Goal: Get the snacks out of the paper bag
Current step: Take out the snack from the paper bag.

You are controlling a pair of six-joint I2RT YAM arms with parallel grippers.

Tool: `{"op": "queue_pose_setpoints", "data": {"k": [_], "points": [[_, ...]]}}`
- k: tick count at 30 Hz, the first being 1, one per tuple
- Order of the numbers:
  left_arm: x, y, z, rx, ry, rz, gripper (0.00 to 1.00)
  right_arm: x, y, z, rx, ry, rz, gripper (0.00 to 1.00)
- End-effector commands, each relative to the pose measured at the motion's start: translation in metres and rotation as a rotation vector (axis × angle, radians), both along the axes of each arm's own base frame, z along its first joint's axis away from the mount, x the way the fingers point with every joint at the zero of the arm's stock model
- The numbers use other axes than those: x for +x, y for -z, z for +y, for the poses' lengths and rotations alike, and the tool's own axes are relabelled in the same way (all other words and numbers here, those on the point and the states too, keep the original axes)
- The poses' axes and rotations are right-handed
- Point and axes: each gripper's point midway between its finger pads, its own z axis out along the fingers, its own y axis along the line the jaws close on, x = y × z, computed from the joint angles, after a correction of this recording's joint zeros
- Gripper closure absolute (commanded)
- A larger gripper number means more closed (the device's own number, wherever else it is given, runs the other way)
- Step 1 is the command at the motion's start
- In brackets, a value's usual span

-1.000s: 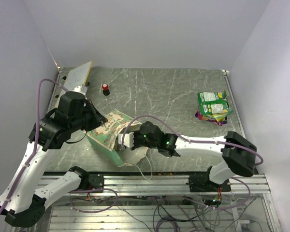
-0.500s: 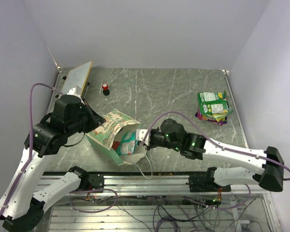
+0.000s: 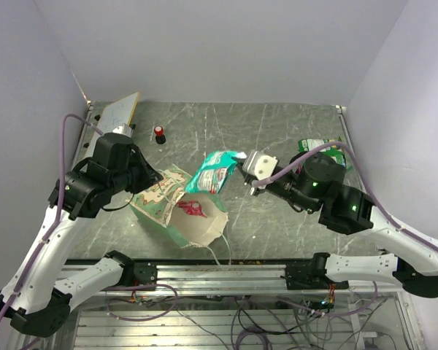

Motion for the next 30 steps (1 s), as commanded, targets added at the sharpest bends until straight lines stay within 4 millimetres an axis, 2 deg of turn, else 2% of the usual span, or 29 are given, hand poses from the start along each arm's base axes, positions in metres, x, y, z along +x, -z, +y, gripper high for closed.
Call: {"op": "queue_pose_setpoints", "data": {"k": [1, 4, 7, 9, 13, 18, 20, 25, 27, 30], "points": [[0.003, -0.019, 0.005, -0.005, -0.011, -0.070, 0.93, 0.022, -0.022, -0.018, -0.054, 0.126, -0.135, 1.00], [0.004, -0.020, 0.002, -0.015, -0.001, -0.077, 0.93, 0.021, -0.010, -0.009, -0.060, 0.098, -0.155, 1.00], [0.005, -0.022, 0.003, -0.011, -0.010, -0.079, 0.93, 0.004, 0.004, 0.010, -0.046, -0.030, -0.106, 1.00], [0.006, -0.025, 0.006, -0.007, -0.021, -0.090, 0.93, 0.006, 0.007, 0.013, -0.004, -0.013, -0.057, 1.00], [0.008, -0.029, 0.010, 0.012, -0.038, -0.101, 0.93, 0.030, -0.010, -0.003, 0.126, 0.184, 0.003, 1.00], [0.012, -0.024, 0.009, 0.031, -0.031, -0.083, 0.93, 0.049, -0.035, -0.022, 0.201, 0.335, -0.036, 1.00], [0.013, -0.023, 0.007, 0.027, -0.028, -0.086, 0.93, 0.057, -0.036, -0.026, 0.203, 0.386, -0.060, 1.00], [0.014, -0.021, 0.006, 0.030, -0.026, -0.084, 0.93, 0.083, -0.024, -0.030, 0.162, 0.512, -0.052, 1.00], [0.015, -0.021, 0.006, 0.032, -0.026, -0.080, 0.93, 0.104, -0.013, -0.038, 0.172, 0.574, -0.013, 1.00], [0.017, -0.022, 0.003, 0.031, -0.011, -0.088, 0.93, 0.141, 0.015, -0.054, 0.174, 0.663, 0.111, 1.00]]}}
